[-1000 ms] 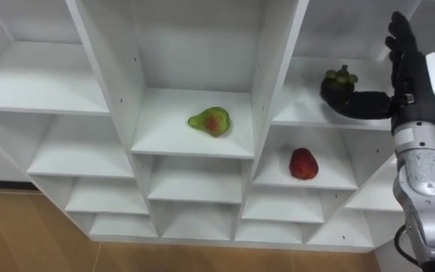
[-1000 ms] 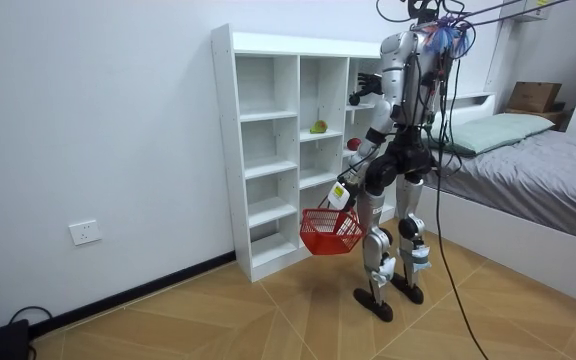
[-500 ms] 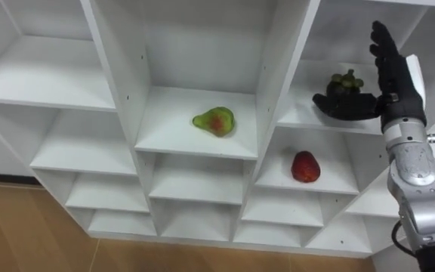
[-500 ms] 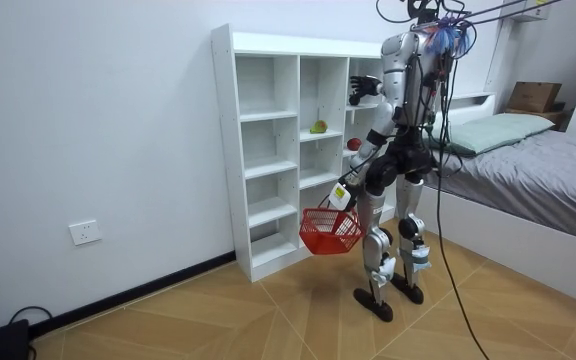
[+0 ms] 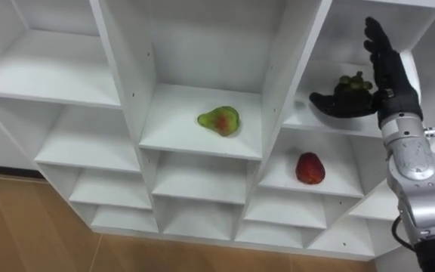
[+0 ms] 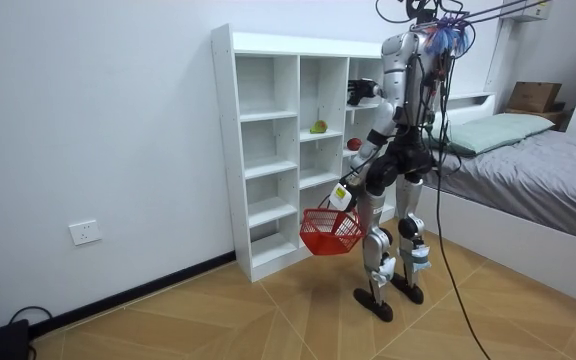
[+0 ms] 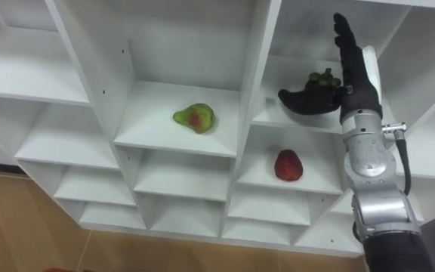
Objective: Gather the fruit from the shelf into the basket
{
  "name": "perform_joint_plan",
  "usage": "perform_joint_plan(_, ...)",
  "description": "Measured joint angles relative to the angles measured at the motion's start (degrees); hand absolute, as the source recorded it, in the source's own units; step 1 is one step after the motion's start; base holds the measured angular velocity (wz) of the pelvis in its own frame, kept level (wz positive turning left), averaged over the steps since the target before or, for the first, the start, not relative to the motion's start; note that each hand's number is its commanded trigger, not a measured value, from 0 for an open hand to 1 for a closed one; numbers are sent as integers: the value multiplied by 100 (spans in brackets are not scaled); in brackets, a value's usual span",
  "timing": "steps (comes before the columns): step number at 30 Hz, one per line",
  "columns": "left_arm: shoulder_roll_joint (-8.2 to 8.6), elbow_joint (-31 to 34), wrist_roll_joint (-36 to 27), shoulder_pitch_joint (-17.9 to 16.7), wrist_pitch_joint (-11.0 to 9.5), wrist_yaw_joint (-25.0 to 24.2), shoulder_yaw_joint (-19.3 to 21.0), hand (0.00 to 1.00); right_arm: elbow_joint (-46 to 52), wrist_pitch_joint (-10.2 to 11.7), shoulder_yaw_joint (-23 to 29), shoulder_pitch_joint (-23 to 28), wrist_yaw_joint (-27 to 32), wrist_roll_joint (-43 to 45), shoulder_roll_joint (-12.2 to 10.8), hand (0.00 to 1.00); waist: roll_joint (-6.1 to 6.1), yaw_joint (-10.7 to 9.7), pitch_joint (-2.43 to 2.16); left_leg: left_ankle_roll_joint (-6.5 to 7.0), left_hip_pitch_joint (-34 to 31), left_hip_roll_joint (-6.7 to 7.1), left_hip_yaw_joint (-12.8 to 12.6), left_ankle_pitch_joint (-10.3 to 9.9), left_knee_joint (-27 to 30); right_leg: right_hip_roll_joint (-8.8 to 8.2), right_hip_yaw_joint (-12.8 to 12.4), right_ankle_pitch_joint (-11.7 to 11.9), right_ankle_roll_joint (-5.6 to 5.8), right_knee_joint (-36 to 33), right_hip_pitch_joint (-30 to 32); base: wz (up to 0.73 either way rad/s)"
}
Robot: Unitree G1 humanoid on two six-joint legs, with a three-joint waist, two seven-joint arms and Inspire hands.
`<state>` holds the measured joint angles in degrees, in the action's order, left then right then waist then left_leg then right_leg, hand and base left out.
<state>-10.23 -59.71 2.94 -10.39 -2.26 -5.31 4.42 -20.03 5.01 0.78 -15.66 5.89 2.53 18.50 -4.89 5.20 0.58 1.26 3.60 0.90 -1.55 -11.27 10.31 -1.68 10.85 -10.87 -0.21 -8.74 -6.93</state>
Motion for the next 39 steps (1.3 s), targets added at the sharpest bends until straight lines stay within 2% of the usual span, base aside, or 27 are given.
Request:
perform_joint_plan(9,1,3,-1,18,85,9,-6,100,-242,-76,-11,0,-120,-292,7,0,22,-20,-11,0,-3,-3,13,0,52,-1,32,1,-1,-5,-33,0)
perform_joint_plan(13,1,3,0,-6,109,8,-10,100,-440,-80,-12,0,-181,-293,7,0,88,-21,-59,0,7,0,11,0,54,-4,31,1,-2,-10,-41,0)
perform_joint_plan(16,0,9,0,-5,109,8,-9,100,-451,-80,-14,0,-185,-293,7,0,115,-25,-69,-4,15,-3,11,2,54,-1,29,1,-2,-9,-46,0)
perform_joint_plan(18,1,11,0,-8,109,9,-9,100,-501,-80,-14,0,-189,-294,7,0,111,-24,-66,-5,26,-4,11,2,54,0,27,1,-2,-7,-59,0)
perform_joint_plan(26,0,10,-1,-8,108,17,-9,100,-689,-80,-14,0,-201,-297,7,0,43,-22,-11,-5,54,-3,10,2,46,1,27,1,-2,-4,-90,0)
perform_joint_plan(38,0,19,-5,-9,108,2,-24,100,-693,-77,-75,0,-239,-298,17,0,64,-44,-20,-5,16,-2,16,0,57,0,36,2,-3,-4,-91,0)
perform_joint_plan(39,0,24,-5,-10,108,-1,-28,100,-698,-76,-78,0,-241,-298,18,33,68,-49,-22,-5,15,-2,16,0,60,0,38,2,-2,-4,-91,0)
